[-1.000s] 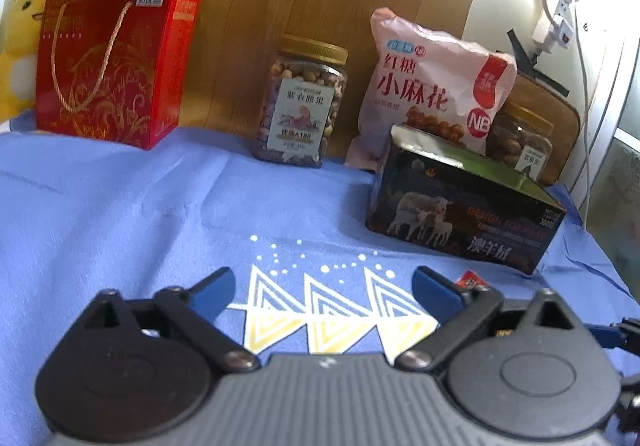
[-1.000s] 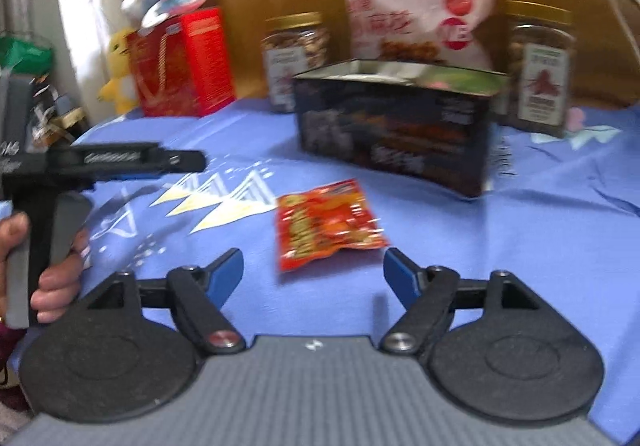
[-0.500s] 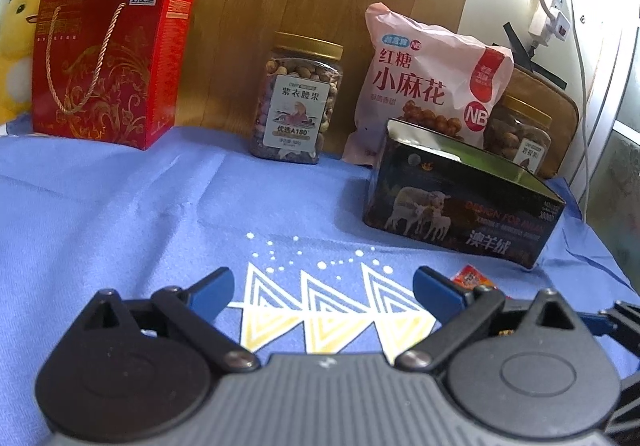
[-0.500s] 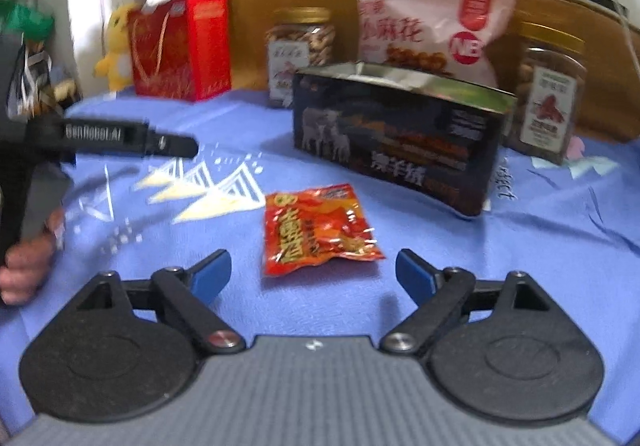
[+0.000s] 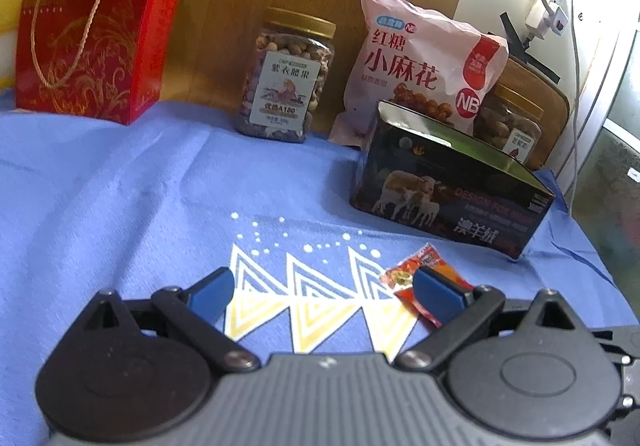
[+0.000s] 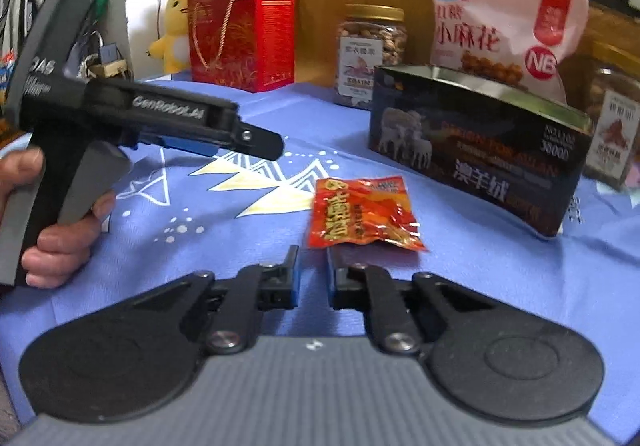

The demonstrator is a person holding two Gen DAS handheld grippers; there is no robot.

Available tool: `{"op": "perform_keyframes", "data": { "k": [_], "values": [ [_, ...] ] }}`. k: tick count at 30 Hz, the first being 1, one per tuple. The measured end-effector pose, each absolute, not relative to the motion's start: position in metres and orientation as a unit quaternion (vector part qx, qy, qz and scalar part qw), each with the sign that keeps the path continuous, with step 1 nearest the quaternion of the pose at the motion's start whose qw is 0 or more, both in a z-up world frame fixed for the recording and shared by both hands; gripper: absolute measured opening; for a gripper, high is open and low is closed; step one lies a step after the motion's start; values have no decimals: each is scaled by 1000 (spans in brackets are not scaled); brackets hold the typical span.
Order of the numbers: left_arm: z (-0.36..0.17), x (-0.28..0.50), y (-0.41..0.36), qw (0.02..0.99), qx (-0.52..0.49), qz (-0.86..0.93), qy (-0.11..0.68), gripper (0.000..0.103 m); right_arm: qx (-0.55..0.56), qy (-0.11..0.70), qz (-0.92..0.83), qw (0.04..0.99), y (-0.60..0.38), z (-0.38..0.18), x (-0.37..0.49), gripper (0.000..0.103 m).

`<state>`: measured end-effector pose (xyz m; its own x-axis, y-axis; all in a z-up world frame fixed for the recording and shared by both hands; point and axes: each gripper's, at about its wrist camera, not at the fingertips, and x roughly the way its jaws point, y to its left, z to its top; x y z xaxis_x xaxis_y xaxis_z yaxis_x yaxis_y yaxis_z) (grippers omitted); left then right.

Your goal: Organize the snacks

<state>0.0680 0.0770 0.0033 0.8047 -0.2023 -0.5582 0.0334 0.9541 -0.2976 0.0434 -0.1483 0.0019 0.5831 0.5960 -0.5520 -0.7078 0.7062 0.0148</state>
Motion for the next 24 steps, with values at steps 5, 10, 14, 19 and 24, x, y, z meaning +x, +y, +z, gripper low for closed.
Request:
{"op": "perform_keyframes", "data": {
  "k": [5, 10, 14, 19, 24],
  "values": [
    [2, 71, 83, 933, -154, -69, 319, 99, -108, 270, 375, 880, -156, 5, 36, 35],
    [4, 71, 83, 924, -167, -90, 333, 99, -110, 267, 344, 893, -172, 5, 38, 52],
    [10, 75, 81, 910, -191, -129, 346, 99, -108, 274, 325, 899, -178, 6, 53, 65],
    [14, 91, 71, 891, -213, -166, 365, 96, -110, 282, 343, 889, -175, 5, 69, 67],
    [3, 107, 58, 860, -242, -201, 401, 89, -107, 290, 360, 880, -164, 1, 83, 70]
  ]
}}
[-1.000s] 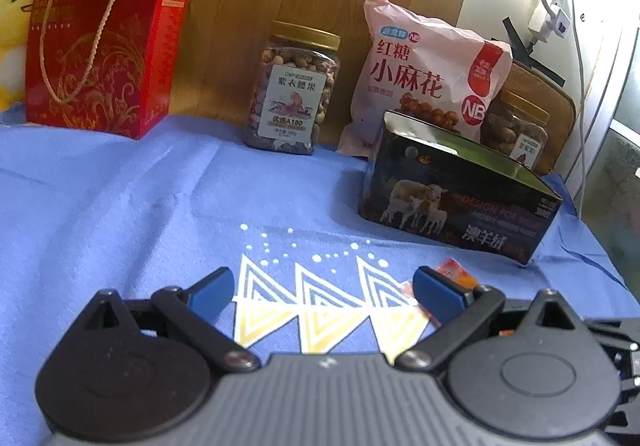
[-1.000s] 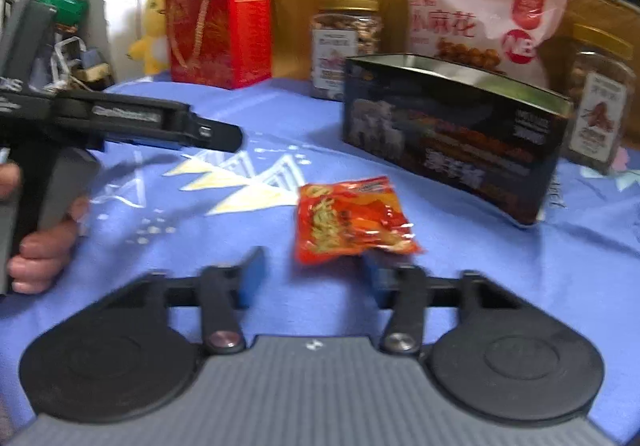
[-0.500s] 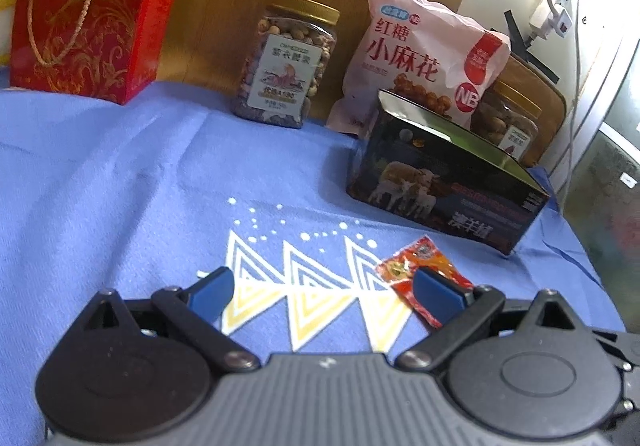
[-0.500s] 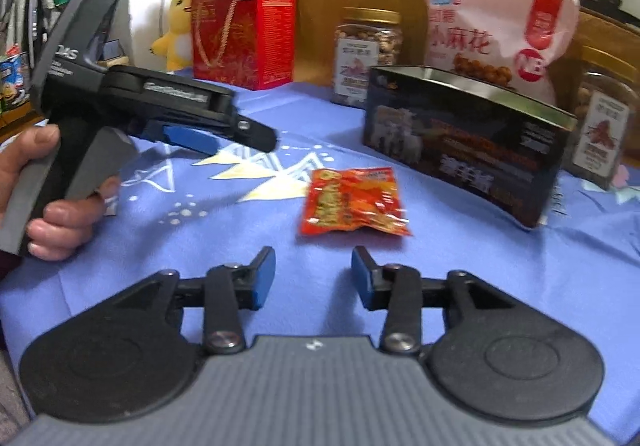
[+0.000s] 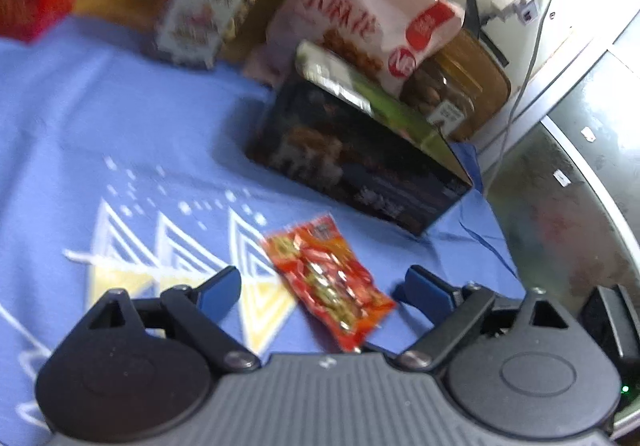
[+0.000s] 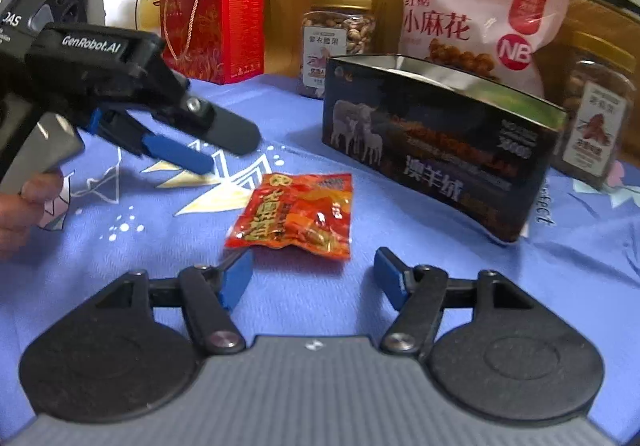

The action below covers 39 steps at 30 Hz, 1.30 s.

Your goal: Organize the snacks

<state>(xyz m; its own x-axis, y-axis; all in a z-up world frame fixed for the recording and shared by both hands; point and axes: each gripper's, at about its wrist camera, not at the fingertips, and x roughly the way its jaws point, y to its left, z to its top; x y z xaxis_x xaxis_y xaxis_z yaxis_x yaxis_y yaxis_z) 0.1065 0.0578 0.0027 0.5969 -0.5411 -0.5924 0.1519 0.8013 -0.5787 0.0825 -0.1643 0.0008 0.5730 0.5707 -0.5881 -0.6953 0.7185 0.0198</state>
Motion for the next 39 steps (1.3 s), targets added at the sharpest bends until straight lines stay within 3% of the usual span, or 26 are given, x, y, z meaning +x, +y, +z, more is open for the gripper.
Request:
{"op": "perform_keyframes", "data": {
  "k": [3, 7, 10, 14, 27, 39],
  "values": [
    [2, 109, 48, 866, -229, -201, 397, 87, -110, 288, 375, 875, -157, -1, 87, 70],
    [2, 113, 40, 870, -219, -197, 395, 76, -115, 273, 395, 870, -143, 0, 85, 51],
    [2, 112, 39, 877, -210, -186, 391, 61, -111, 270, 388, 874, -142, 1, 86, 39],
    [3, 113, 41, 867, -224, -207, 395, 41, -105, 247, 374, 888, -148, 5, 84, 32],
    [56, 104, 15, 896, -167, -233, 339, 40, -121, 129, 327, 928, -161, 38, 64, 29],
    [89, 144, -25, 906, -117, -264, 308, 40, -112, 94, 273, 951, -188, 60, 97, 26]
  ]
}}
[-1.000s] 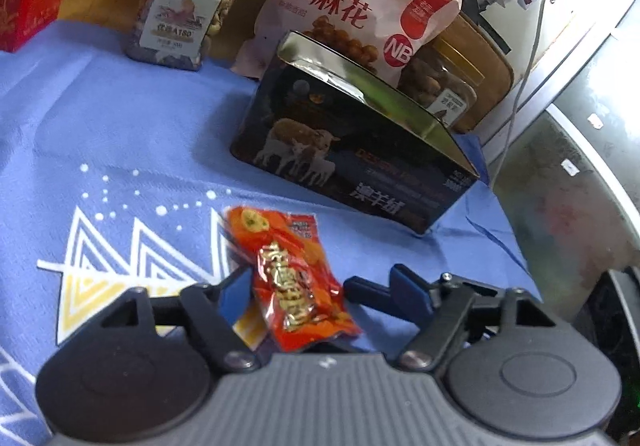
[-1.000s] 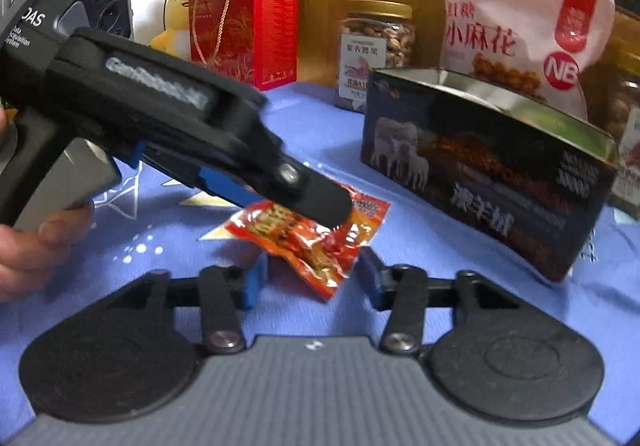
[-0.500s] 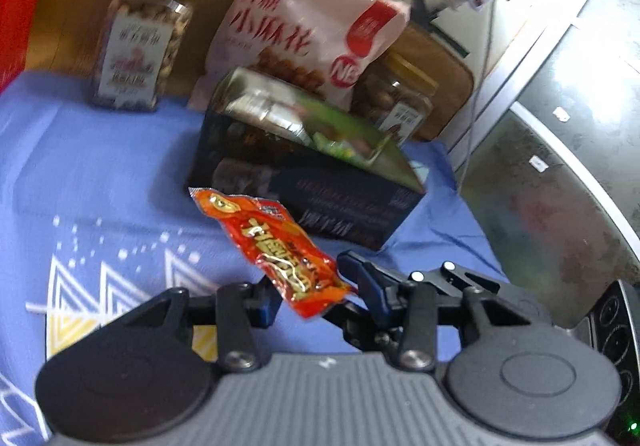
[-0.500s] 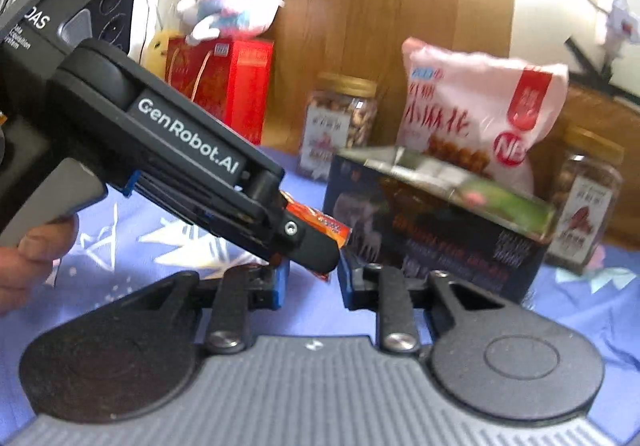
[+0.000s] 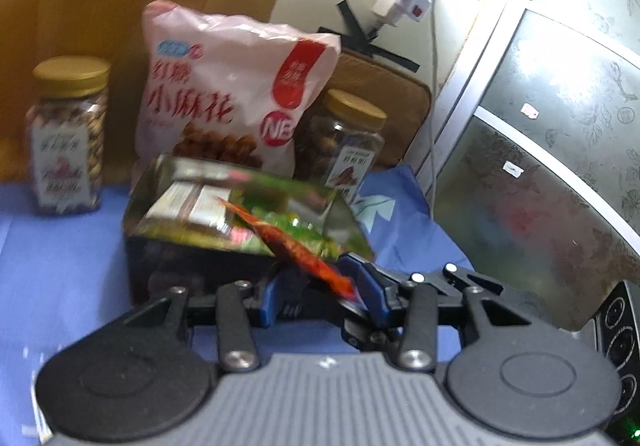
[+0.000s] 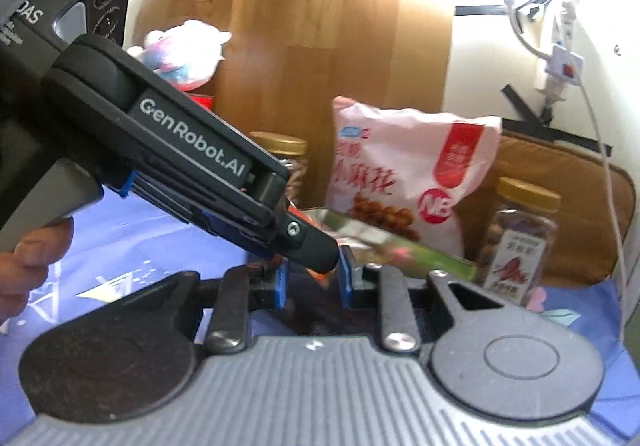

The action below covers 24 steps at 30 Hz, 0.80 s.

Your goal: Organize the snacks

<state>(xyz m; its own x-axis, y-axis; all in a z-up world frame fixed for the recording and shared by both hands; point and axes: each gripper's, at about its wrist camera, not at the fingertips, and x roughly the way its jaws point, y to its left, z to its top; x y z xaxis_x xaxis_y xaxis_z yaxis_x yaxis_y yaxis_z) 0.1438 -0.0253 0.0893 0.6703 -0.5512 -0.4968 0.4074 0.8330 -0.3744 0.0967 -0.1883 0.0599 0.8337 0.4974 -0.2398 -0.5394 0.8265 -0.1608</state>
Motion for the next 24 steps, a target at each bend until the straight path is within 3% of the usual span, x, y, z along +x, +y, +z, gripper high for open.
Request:
{"op": "perform_keyframes", "data": {
  "k": [12, 19, 24],
  "values": [
    [90, 210, -58, 912, -90, -264, 301, 42, -106, 91, 221, 965, -198, 56, 159, 25],
    [86, 223, -41, 916, -122, -234, 302, 50, -78, 95, 190, 974, -214, 50, 167, 30],
    [82, 207, -30, 925, -104, -202, 305, 52, -23, 140, 219, 965, -219, 53, 170, 36]
  ]
}}
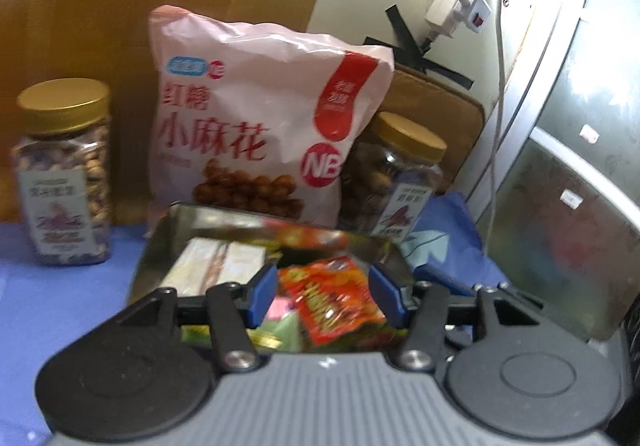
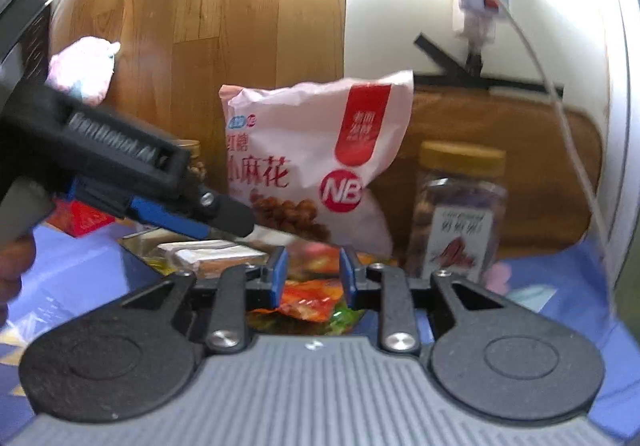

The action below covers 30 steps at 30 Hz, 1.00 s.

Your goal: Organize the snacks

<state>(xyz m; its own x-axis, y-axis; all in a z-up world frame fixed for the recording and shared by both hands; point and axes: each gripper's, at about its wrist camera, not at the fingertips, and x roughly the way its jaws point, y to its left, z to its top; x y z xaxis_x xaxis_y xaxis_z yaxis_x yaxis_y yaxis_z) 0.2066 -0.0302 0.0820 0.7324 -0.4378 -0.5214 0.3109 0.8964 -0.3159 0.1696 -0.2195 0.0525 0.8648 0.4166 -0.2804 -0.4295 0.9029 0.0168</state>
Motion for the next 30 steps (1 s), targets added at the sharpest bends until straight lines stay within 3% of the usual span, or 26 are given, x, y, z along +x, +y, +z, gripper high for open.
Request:
{"op": "perform_keyframes", "data": {
  "k": [9, 11, 14, 21, 30],
  "values": [
    [70, 142, -25, 951, 0, -121, 284, 77, 30, 173, 236, 956, -216, 49, 117, 62],
    [65, 130, -24, 952, 10, -105, 288, 91, 40, 181, 226, 956, -216, 45, 102, 63],
    [59, 113, -20, 953, 18, -93, 288, 101, 70, 188, 210, 957, -218, 39, 83, 73],
    [52, 80, -15, 955, 24, -70, 286, 103, 96, 225, 202, 948, -207, 21, 52, 83],
    [44, 57, -7, 952, 20, -51, 300, 103, 106, 235, 193, 947, -201, 18, 34, 89]
  ]
}}
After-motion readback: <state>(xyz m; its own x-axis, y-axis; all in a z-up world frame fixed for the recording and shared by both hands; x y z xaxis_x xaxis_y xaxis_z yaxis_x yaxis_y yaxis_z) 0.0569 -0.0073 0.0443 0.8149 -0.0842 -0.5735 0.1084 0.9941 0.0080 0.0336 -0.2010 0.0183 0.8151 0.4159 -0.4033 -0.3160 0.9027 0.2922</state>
